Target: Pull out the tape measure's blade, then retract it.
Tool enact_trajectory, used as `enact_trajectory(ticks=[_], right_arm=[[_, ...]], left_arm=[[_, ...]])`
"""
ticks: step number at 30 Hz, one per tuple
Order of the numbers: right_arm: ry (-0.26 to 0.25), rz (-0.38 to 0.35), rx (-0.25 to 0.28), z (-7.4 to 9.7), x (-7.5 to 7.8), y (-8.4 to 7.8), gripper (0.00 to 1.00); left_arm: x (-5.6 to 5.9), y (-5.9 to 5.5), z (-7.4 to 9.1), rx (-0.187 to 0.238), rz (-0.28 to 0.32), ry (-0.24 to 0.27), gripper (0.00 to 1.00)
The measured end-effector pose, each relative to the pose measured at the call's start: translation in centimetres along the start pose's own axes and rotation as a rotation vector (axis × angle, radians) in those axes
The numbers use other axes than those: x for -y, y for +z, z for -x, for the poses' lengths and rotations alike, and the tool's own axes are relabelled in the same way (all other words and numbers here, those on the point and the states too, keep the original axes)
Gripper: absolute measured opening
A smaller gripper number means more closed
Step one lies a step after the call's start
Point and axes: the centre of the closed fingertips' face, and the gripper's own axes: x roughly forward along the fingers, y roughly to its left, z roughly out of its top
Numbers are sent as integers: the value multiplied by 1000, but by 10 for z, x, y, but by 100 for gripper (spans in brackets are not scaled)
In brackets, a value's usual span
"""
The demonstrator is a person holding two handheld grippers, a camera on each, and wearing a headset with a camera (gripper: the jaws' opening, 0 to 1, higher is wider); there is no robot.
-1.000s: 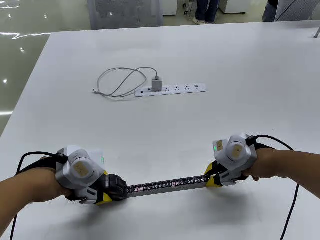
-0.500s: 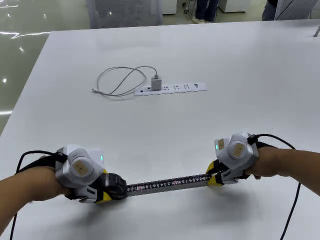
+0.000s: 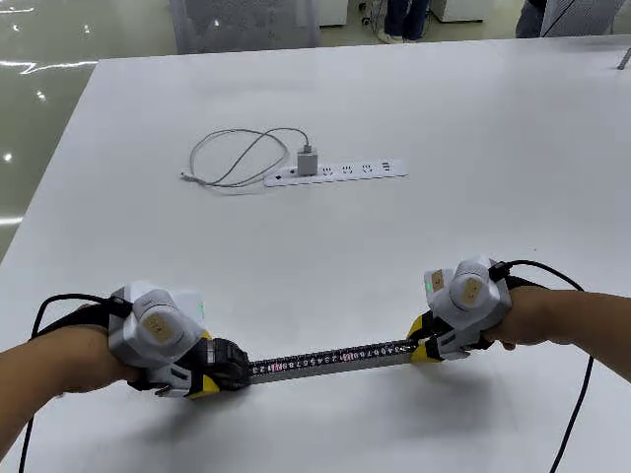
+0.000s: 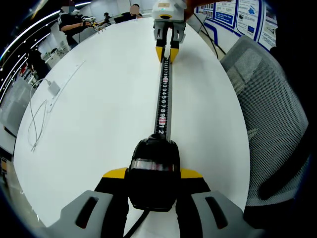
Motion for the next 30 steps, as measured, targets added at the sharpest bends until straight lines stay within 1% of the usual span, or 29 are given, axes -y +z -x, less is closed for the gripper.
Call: enact_trajectory(ticks=[20, 22, 23, 24, 25, 27, 28, 29, 30], right_arm=[[6, -19, -4, 0, 1, 0, 10], [9, -44, -4, 0, 0, 0, 10], [17, -89, 1, 1, -2, 1, 10], [42, -106, 2, 1, -6, 1, 10], [40, -86, 1, 1, -4, 0, 11], [42, -87, 4, 1, -6, 0, 11], [40, -71, 1, 1, -6, 0, 11], [32, -24, -12, 1, -5, 0, 11], [31, -17, -15, 0, -6, 0, 11]], left_arm=[[0, 1, -1, 2, -1, 0, 32], [-1, 1, -1, 3, -3, 0, 32], [0, 1, -1, 2, -6, -2, 32], [0, 1, -1, 1, -17, -5, 32], [0, 1, -1, 0, -21, -6, 32], [1, 1, -1, -1, -20, -8, 32], [1, 2, -1, 0, -18, -8, 32], [1, 2, -1, 2, -14, -7, 32], [1, 2, -1, 3, -13, -7, 32]])
